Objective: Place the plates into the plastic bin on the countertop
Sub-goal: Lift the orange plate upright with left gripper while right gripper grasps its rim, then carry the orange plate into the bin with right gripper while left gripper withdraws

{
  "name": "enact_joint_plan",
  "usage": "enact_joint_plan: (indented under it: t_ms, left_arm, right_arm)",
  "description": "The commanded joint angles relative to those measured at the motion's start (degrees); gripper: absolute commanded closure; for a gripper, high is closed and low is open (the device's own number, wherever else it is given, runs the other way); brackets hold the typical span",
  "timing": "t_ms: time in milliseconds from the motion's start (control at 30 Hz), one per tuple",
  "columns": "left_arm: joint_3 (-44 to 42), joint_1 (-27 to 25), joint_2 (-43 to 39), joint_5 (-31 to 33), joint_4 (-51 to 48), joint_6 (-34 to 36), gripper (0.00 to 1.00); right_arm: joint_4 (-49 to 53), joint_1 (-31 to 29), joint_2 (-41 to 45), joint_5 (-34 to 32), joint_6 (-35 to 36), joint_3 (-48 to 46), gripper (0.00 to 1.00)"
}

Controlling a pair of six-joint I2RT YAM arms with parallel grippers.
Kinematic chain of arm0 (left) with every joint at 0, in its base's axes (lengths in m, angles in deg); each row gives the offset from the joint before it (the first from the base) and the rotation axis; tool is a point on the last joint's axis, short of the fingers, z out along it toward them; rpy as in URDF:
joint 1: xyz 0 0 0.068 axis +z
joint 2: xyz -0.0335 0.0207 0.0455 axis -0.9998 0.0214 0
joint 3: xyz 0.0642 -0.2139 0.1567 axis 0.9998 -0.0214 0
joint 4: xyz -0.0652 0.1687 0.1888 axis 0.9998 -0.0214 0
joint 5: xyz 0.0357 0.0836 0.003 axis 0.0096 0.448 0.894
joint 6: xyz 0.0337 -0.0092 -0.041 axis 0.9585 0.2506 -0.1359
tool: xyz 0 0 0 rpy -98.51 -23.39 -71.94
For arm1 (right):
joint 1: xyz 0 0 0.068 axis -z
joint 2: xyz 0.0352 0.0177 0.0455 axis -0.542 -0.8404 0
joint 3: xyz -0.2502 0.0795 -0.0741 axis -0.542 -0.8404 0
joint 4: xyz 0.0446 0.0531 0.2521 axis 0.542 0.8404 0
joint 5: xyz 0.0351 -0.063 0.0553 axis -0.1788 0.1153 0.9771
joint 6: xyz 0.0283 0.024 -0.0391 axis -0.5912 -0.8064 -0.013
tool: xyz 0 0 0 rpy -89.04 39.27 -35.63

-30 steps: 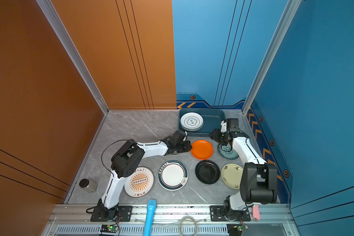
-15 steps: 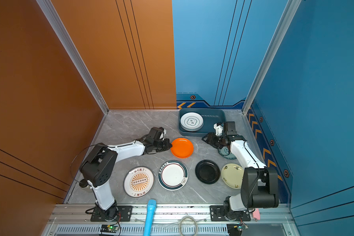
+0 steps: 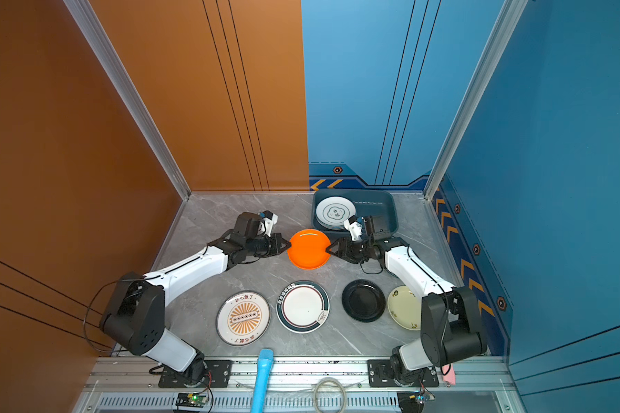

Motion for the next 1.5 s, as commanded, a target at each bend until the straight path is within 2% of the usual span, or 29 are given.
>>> enact_joint_plan:
  t_ms: [0,300,767,867,1067,1133,1167,1300,1467]
  left_arm:
    - [-0.38,0.49,-1.76,-2.86,-0.85,1.02,1.0]
    - [0.32,0.49,-1.9,-4.04,-0.59,0.46,1.0]
    - [-0.27,-0.41,-0.74,-4.67,1.28,-0.02,0.98]
    - [-0.38,-0.21,-0.94,-4.5,0.96,0.43,0.85]
    - [-4.13,0.81,-4.05,-2.4,-0.09,1.97,0.43]
    - [-6.31,1.34,-6.34,-1.17,0.39,2.36,0.1]
    - [-7.44,1.57,-7.51,-0.75,0.76,2.44,0.01]
    - [-11.87,3.68,-12.72,0.91,1.29,2.8,0.02]
    - [-16.19,8.24,-17.65,0.91,1.2,2.22,0.02]
  right_arm:
    - [-3.66,-2.27,-0.98,-0.15,-3.23,1.16,0.48]
    - [-7.37,-4.28,-3.69,-0.99,-7.28,2.32,0.6]
    - [-10.94,-4.47,-6.9,-1.73,-10.95,4.24,0.95]
    - [-9.95,-3.76,-7.33,-2.53,-10.94,5.49,1.0]
    - [-1.29,2.78,-7.51,-8.45,-7.98,11.74,1.0]
    - [2.48,6.3,-8.32,-11.04,-6.6,15.33,1.0]
    - [3.75,7.94,-8.85,-12.01,-6.09,16.73,1.0]
    - [10.86,13.05,-11.92,-18.26,-3.39,25.05,1.0]
    - [17.11,15.45,-17.84,-24.81,-1.07,35.04,1.0]
